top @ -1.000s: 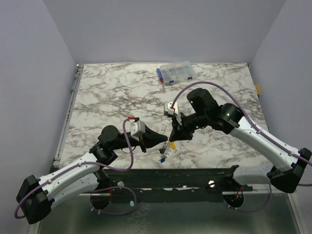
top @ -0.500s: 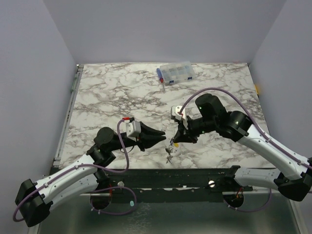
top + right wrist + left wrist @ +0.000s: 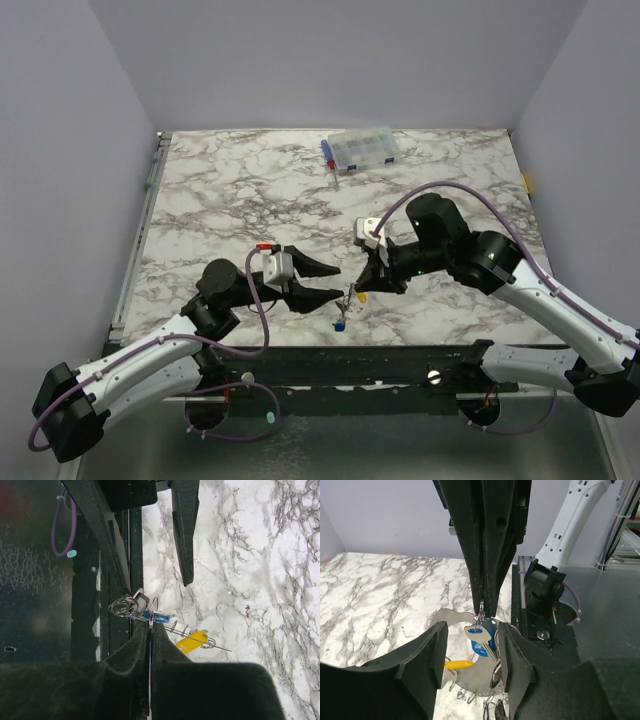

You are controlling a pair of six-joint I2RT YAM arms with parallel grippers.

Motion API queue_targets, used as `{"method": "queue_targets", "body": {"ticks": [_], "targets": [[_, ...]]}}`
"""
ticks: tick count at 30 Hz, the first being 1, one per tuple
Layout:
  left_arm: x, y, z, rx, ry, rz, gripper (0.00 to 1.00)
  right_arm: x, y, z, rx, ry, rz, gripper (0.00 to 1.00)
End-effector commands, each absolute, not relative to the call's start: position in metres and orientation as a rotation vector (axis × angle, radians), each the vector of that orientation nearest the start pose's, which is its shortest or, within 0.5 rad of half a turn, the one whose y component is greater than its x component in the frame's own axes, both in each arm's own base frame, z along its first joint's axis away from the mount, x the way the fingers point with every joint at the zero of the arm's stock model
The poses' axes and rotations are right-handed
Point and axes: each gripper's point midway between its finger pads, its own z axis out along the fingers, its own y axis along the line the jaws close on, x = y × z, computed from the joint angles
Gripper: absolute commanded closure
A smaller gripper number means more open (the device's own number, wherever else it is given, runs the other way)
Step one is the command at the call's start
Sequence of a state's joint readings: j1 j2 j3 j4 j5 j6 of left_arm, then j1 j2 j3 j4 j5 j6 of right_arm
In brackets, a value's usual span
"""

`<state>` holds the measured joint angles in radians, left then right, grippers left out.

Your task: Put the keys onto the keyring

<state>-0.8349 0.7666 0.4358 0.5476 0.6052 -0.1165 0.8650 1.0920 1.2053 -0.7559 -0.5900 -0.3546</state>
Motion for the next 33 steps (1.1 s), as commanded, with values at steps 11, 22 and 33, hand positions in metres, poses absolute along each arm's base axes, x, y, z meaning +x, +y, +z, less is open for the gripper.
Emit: {"method": "queue_targets", "body": {"ticks": [11, 22, 33], "targets": [[0.115, -0.300, 0.277, 1.119, 1.025, -1.197, 0.60, 0.110, 0.285, 0.266, -1.610, 1.537, 1.026, 0.99], [0.109, -0.306, 0.276, 1.157, 1.018, -1.249, 0.94, 0.109, 0.287, 0.271, -1.603, 1.502, 1.028, 0.99], [0.104, -0.301, 0.286, 1.129, 0.981, -1.254, 1.00, 0.125, 0.288, 0.289, -1.463, 1.412, 0.948, 0.99]]}}
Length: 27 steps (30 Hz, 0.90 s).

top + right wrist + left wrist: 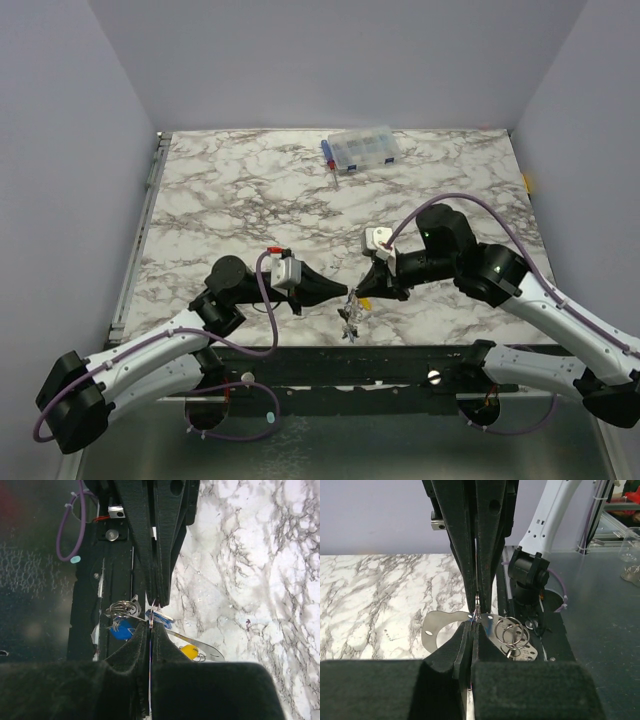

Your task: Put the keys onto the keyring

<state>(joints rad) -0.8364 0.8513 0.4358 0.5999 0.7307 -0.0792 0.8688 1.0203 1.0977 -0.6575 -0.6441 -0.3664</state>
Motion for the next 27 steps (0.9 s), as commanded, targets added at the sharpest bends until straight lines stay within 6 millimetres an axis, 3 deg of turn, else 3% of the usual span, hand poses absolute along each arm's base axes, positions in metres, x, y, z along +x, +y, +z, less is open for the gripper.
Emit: {"method": "queue_targets", "body": {"ticks": [1, 7, 9, 27], "targets": [[0.104, -0.300, 0.287, 1.126, 0.978, -1.251, 1.00, 0.126, 0.288, 0.291, -1.454, 1.412, 0.945, 0.99], [0.105, -0.298, 0.289, 1.108, 0.975, -1.239, 1.00, 0.137, 0.286, 0.295, -1.390, 1.427, 0.896, 0.99], [0.105, -0.298, 0.290, 1.102, 0.975, -1.234, 1.00, 0.135, 0.288, 0.292, -1.402, 1.432, 0.912, 0.99], [0.113, -0.294, 0.292, 1.051, 0.996, -1.206, 1.00, 0.113, 0.287, 0.325, -1.316, 1.225, 1.028, 0.99]]}}
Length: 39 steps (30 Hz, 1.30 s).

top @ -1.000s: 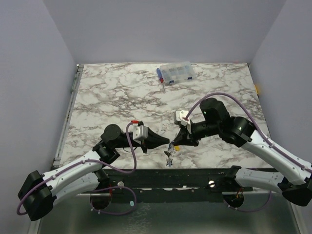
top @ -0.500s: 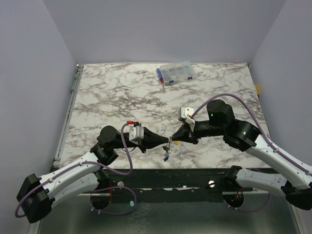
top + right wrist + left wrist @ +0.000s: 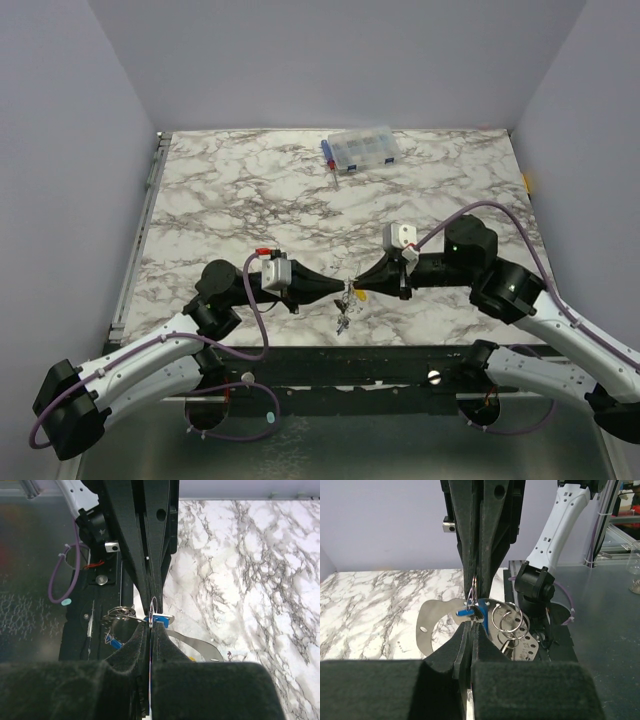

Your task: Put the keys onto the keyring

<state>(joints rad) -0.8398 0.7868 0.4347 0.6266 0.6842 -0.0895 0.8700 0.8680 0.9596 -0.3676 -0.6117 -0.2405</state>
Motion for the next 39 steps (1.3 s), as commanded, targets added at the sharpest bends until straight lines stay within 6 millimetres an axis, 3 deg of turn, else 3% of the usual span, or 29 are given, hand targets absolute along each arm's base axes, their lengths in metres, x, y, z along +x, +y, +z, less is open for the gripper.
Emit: {"method": "queue_targets", "body": {"ticks": [1, 4, 7, 11, 13, 24, 36, 39], "targets": [[0.113, -0.294, 0.292, 1.050, 0.998, -1.206, 1.00, 0.113, 0.287, 0.328, -1.307, 1.211, 1.029, 0.99], [0.113, -0.294, 0.292, 1.047, 1.001, -1.203, 1.00, 0.112, 0.287, 0.329, -1.295, 1.200, 1.034, 0.99], [0.114, -0.292, 0.294, 1.042, 0.993, -1.190, 0.98, 0.114, 0.288, 0.318, -1.328, 1.242, 1.028, 0.99], [0.115, -0.285, 0.299, 1.039, 0.955, -1.152, 0.61, 0.111, 0.288, 0.307, -1.379, 1.286, 1.036, 1.00], [0.116, -0.280, 0.303, 1.034, 0.939, -1.132, 0.53, 0.108, 0.286, 0.305, -1.399, 1.298, 1.041, 0.99], [0.108, -0.292, 0.285, 1.133, 0.979, -1.230, 0.60, 0.100, 0.289, 0.296, -1.483, 1.332, 1.089, 0.99], [0.103, -0.297, 0.284, 1.155, 0.980, -1.268, 0.63, 0.102, 0.291, 0.290, -1.496, 1.360, 1.094, 0.99], [0.101, -0.297, 0.284, 1.160, 0.978, -1.273, 0.68, 0.102, 0.292, 0.291, -1.493, 1.357, 1.097, 0.99]]}}
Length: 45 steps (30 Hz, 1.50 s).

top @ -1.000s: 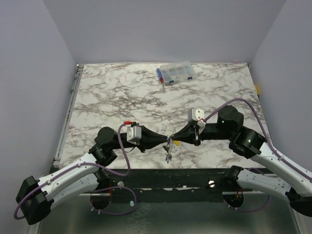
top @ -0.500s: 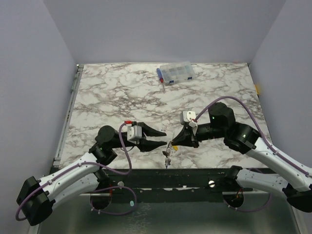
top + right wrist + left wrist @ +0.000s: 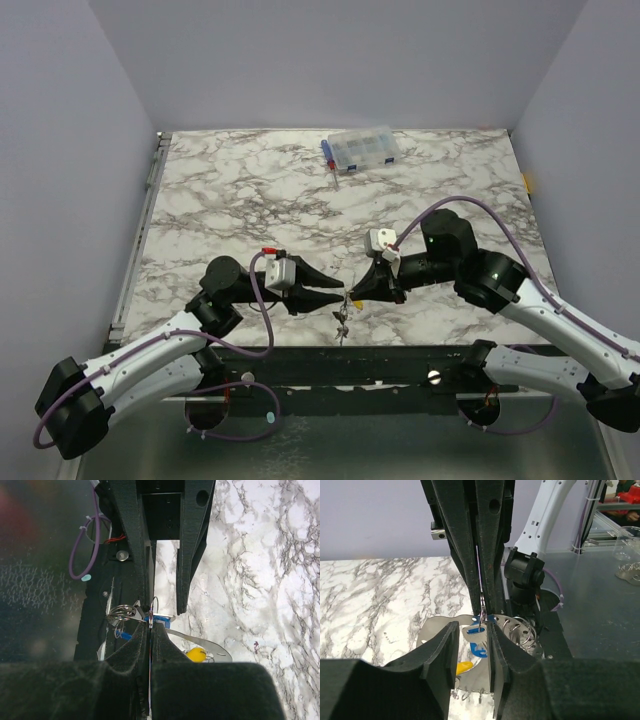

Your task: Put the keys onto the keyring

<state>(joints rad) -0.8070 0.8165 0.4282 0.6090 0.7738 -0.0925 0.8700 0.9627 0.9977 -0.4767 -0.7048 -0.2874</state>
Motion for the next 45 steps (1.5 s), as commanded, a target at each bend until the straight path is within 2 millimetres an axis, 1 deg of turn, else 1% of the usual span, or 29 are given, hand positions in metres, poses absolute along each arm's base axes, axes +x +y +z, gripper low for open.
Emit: {"method": "queue_targets", "body": {"ticks": [1, 4, 5, 10, 13, 15, 17, 20, 24, 27, 31, 32, 33, 34, 35, 36, 37, 39, 42, 45], "targets": [[0.101, -0.297, 0.284, 1.162, 0.977, -1.276, 0.68, 0.103, 0.292, 0.291, -1.491, 1.356, 1.098, 0.99], [0.096, -0.299, 0.282, 1.178, 0.976, -1.303, 0.69, 0.103, 0.293, 0.290, -1.492, 1.362, 1.103, 1.00], [0.095, -0.300, 0.281, 1.182, 0.978, -1.310, 0.72, 0.102, 0.293, 0.290, -1.495, 1.365, 1.106, 0.99], [0.093, -0.302, 0.281, 1.179, 0.981, -1.321, 1.00, 0.101, 0.294, 0.288, -1.505, 1.367, 1.120, 0.99], [0.094, -0.301, 0.282, 1.171, 0.984, -1.322, 1.00, 0.100, 0.295, 0.293, -1.487, 1.337, 1.127, 0.99], [0.095, -0.300, 0.284, 1.155, 0.981, -1.308, 1.00, 0.106, 0.295, 0.302, -1.442, 1.311, 1.098, 0.99], [0.097, -0.298, 0.286, 1.135, 0.973, -1.285, 1.00, 0.114, 0.295, 0.315, -1.367, 1.278, 1.059, 0.99], [0.100, -0.294, 0.292, 1.106, 0.961, -1.256, 1.00, 0.125, 0.291, 0.326, -1.239, 1.245, 1.013, 0.99], [0.102, -0.292, 0.295, 1.085, 0.954, -1.238, 1.00, 0.127, 0.291, 0.345, -1.094, 1.155, 1.057, 0.99], [0.102, -0.292, 0.295, 1.079, 0.961, -1.240, 1.00, 0.127, 0.290, 0.349, -1.039, 1.117, 1.078, 0.99], [0.104, -0.292, 0.294, 1.070, 0.975, -1.245, 1.00, 0.126, 0.293, 0.343, -1.058, 1.132, 1.091, 0.99], [0.104, -0.292, 0.294, 1.067, 0.979, -1.247, 0.92, 0.125, 0.293, 0.343, -1.064, 1.135, 1.092, 0.99], [0.104, -0.292, 0.295, 1.063, 0.981, -1.251, 0.78, 0.125, 0.293, 0.342, -1.069, 1.138, 1.092, 0.99], [0.104, -0.292, 0.295, 1.060, 0.983, -1.252, 0.68, 0.124, 0.292, 0.342, -1.076, 1.140, 1.092, 0.99], [0.103, -0.291, 0.296, 1.059, 0.977, -1.252, 0.60, 0.123, 0.291, 0.341, -1.085, 1.143, 1.089, 0.99], [0.103, -0.290, 0.298, 1.053, 0.972, -1.247, 0.56, 0.122, 0.291, 0.340, -1.095, 1.147, 1.086, 0.99], [0.104, -0.288, 0.300, 1.046, 0.966, -1.239, 0.53, 0.120, 0.290, 0.338, -1.111, 1.149, 1.090, 0.99], [0.104, -0.285, 0.303, 1.035, 0.951, -1.222, 0.52, 0.115, 0.290, 0.334, -1.143, 1.152, 1.096, 1.00], [0.102, -0.284, 0.307, 1.035, 0.935, -1.219, 0.53, 0.108, 0.291, 0.329, -1.197, 1.158, 1.126, 0.99], [0.100, -0.284, 0.309, 1.044, 0.929, -1.234, 0.57, 0.100, 0.293, 0.319, -1.260, 1.189, 1.160, 0.99]]}}
